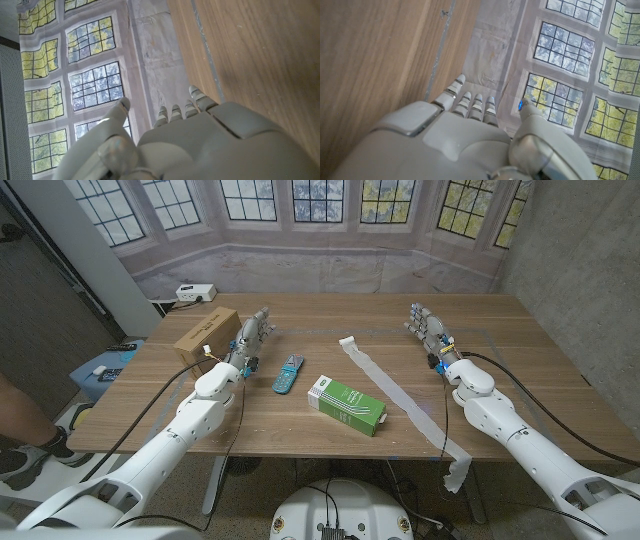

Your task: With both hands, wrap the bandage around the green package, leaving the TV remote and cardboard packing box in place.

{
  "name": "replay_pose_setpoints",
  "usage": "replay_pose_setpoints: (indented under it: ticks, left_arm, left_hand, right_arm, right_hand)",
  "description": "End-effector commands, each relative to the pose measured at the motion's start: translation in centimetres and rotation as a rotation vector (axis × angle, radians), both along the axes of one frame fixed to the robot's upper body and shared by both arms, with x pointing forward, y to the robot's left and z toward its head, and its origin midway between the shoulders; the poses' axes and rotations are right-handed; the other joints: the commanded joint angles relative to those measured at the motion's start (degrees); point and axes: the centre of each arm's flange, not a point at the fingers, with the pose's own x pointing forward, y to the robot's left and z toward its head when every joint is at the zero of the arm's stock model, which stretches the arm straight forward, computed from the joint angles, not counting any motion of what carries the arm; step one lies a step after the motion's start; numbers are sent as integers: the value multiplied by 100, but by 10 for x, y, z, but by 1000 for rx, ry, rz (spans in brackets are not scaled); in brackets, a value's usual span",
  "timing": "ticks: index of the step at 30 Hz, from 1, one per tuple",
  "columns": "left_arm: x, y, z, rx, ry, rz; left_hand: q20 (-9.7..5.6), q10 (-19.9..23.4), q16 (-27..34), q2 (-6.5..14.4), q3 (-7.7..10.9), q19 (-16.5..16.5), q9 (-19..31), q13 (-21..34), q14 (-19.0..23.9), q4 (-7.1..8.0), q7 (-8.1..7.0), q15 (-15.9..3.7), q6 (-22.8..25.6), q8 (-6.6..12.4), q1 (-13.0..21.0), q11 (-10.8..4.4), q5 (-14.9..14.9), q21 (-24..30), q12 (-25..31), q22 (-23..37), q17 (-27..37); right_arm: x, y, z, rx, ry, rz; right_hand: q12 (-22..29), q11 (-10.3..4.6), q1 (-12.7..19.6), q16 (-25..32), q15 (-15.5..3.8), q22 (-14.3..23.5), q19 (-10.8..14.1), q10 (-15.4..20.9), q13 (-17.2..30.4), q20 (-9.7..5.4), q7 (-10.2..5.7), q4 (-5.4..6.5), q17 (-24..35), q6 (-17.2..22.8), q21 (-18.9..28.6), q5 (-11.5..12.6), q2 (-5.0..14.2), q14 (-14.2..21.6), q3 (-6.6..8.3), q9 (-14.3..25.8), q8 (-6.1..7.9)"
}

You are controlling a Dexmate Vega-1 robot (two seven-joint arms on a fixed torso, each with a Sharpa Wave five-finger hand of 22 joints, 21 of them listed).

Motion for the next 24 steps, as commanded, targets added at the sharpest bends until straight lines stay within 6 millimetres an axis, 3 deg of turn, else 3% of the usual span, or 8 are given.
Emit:
replay_pose_setpoints:
  ticks: [1, 24]
  left_arm:
    - [2, -2, 4, 27, 10, -14]
    - [-2, -7, 14, 171, 41, -51]
  left_hand:
    - [2, -11, 34, -3, 34, 56, 16, 21, 9, -28, 13, 24, -13, 42, 87, -12, 35, 33, 41, 6, 8]
    - [21, 86, 39, -55, 74, 114, 15, 18, 106, -275, 89, -6, 155, 70, 275, -45, 79, 36, 62, 0, 6]
  right_arm:
    - [-2, 2, 2, -11, 6, 3]
    - [15, 12, 17, -54, -9, 29]
  right_hand:
    - [32, -21, 70, 37, -230, 11, 44, 12, 16, -285, 10, -36, 6, 52, 34, 38, -16, 25, 25, 23, 34]
    - [17, 44, 101, 45, -202, 12, 53, -12, 18, -250, 30, -107, -3, 98, 30, 23, -16, 30, 22, 25, 28]
